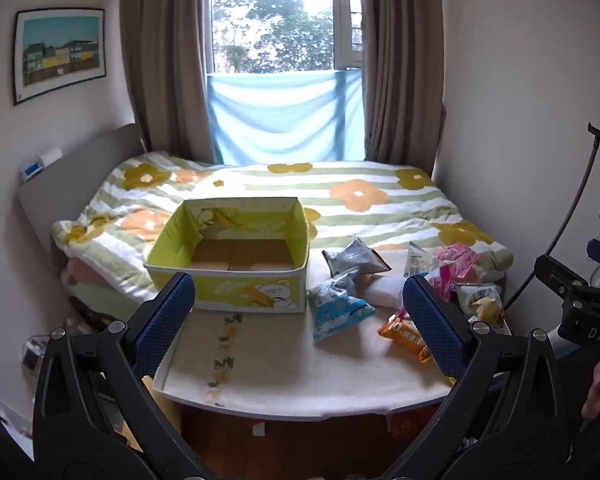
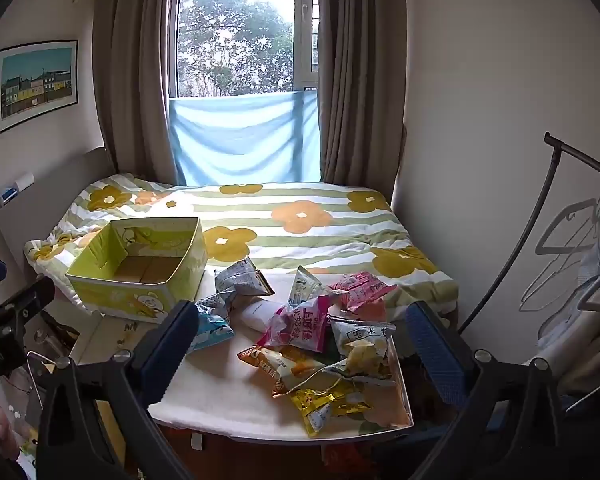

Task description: Organize snacks

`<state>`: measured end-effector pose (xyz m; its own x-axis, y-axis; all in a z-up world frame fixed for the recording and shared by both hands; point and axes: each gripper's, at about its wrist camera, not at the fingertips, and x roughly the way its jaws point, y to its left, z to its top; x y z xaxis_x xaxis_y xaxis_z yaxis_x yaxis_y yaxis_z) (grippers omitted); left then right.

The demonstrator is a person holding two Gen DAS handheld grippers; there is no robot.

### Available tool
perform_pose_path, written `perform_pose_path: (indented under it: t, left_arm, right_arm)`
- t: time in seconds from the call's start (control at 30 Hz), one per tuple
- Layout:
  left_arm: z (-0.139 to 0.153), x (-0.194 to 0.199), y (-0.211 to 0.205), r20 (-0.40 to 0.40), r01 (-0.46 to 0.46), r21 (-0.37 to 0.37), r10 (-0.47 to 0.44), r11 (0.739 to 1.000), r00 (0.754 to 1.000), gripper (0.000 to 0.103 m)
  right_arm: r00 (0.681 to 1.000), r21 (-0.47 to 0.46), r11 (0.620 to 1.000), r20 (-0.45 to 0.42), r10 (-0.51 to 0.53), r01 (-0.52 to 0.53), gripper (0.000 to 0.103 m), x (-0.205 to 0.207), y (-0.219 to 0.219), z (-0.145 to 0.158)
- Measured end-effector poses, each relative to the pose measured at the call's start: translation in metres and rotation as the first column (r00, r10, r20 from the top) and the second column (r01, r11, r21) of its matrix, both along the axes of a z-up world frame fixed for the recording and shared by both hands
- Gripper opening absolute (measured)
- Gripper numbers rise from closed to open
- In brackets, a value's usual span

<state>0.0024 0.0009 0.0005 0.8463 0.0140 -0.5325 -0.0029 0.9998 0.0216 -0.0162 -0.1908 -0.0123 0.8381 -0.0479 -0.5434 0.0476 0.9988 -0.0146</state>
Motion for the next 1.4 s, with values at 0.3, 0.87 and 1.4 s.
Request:
perform_pose_path:
  t: [0.3,0.87,1.4]
  left_arm:
    - [-0.003,0.007,0.002,0.024,0.023,-0.023,-0.023,0.999,0.999,0.103]
    - [-0.004,0.008,0.002,0.000,0.057,-0.023,-0.057,0.998,0.998,0.103]
    - [-0.004,0.006,-0.001,0.000,0.073,-0.030,-0.073,0.997,0.997,0.103]
  right_arm:
    - [1.000,0.011,1.000,-0.001,-0.001,0.001,0.103,0.002,0.000,-0.003]
    - [0.999,0.030,0.999,-0.014,-0.032,0.032,0.103,0.003,0.000,-0.005]
    - [0.999,0.023,0.999,-0.014,-0.033,0.033,0.103,-0.003,-0.005,-0.004]
